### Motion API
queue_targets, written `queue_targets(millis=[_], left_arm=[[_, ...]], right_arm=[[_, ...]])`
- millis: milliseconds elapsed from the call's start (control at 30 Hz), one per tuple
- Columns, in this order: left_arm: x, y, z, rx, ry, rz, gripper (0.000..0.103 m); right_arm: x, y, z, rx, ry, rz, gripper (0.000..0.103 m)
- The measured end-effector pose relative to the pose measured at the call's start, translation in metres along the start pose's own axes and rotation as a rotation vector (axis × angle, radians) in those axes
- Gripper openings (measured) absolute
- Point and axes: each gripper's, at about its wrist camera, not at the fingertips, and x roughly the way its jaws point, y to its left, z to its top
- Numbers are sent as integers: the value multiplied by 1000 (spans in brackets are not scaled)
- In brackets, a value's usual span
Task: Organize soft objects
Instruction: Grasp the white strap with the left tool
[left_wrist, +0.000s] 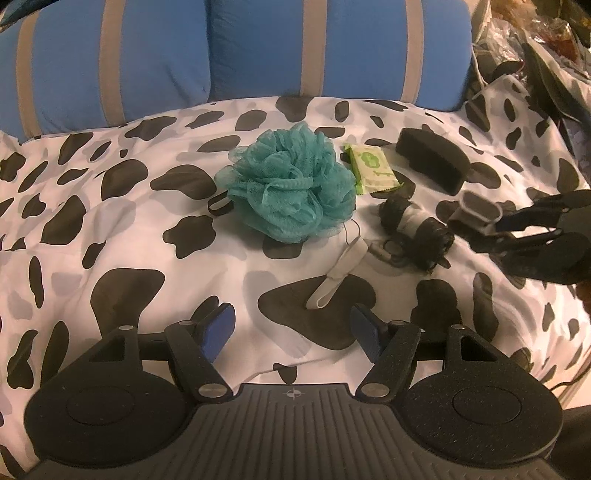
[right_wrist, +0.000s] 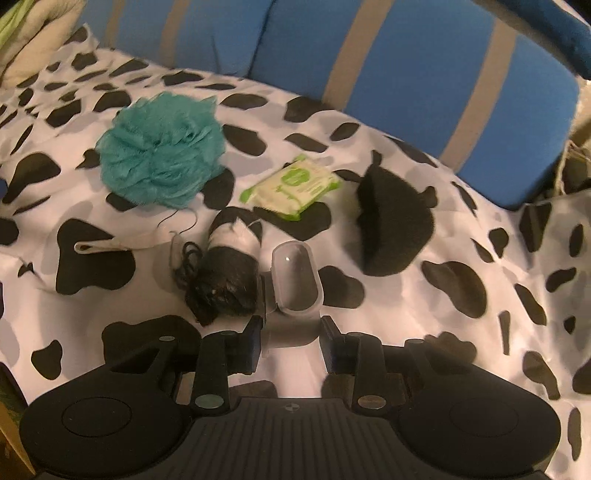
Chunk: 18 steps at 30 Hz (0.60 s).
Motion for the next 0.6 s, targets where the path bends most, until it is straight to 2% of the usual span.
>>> queue_targets(millis=[233, 433, 600], left_arm=[[2, -5, -1, 21, -14, -1, 68], [6, -10, 0, 60, -46, 3, 68], [16, -12, 1, 85, -41, -10, 68]], right_arm=[[-16, -6, -2, 87, -24, 38, 35], [-29, -4, -5, 132, -31, 18, 35], [-38, -7, -8, 189, -22, 18, 35]])
